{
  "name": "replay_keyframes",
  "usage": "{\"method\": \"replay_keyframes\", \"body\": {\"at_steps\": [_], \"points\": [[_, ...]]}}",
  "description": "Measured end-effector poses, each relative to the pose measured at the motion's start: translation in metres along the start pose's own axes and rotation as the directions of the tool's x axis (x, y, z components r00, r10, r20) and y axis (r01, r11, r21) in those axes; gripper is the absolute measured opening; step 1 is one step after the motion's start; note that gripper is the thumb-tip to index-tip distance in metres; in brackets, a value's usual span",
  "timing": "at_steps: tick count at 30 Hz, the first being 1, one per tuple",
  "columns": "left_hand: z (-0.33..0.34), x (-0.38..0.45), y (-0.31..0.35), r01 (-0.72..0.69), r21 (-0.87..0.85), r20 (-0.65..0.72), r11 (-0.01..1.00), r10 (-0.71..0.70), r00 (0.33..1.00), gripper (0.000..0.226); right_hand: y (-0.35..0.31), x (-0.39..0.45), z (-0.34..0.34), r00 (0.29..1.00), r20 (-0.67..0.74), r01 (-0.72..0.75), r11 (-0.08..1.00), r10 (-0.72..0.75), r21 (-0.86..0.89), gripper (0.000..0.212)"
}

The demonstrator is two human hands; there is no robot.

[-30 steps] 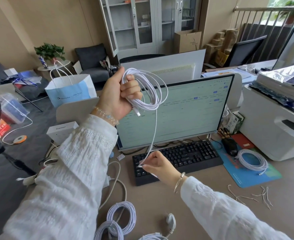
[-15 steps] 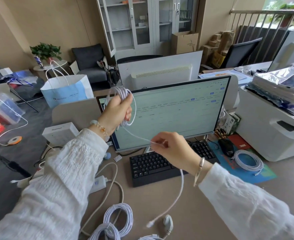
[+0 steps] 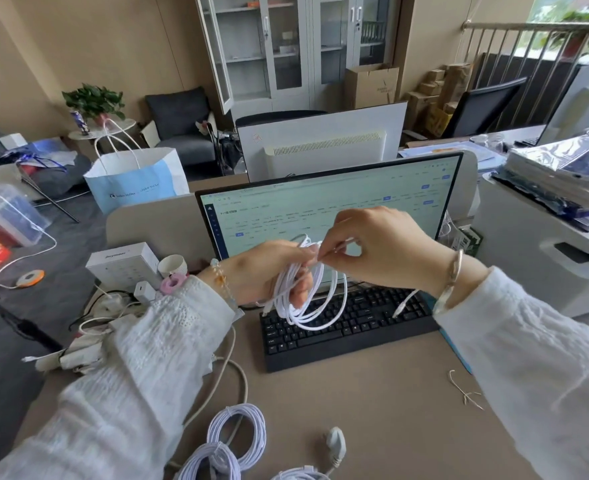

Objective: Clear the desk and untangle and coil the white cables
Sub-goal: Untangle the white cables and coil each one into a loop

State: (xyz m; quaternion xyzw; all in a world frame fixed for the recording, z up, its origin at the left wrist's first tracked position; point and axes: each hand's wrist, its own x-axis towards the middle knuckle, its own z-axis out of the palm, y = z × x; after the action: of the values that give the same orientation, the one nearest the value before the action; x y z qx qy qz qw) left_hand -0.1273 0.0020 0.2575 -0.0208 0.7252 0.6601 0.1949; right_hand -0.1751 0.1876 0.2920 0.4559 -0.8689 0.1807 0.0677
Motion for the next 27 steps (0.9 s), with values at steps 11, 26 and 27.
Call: {"method": "replay_keyframes", "body": {"at_steps": [11, 26, 27], "points": [[0.028, 0.004, 0.006, 0.070, 0.012, 0.112, 0.997, -0.071, 0.991, 0.029, -0.010, -0.010, -0.011, 0.981, 0.194, -0.001, 0.999, 0.010, -0.046, 0.016], [0.008, -0.002, 0.008, 0.286, -0.380, 0.503, 0.880, -0.062, 0.862, 0.047, 0.045, -0.010, 0.008, 0.980, 0.135, -0.197, 0.572, 0.149, 0.796, 0.026], [0.006, -0.004, 0.009, 0.252, -0.393, 0.478, 0.885, -0.037, 0.877, 0.046, 0.049, -0.012, 0.014, 0.977, 0.154, -0.210, 0.507, 0.151, 0.836, 0.030]]}}
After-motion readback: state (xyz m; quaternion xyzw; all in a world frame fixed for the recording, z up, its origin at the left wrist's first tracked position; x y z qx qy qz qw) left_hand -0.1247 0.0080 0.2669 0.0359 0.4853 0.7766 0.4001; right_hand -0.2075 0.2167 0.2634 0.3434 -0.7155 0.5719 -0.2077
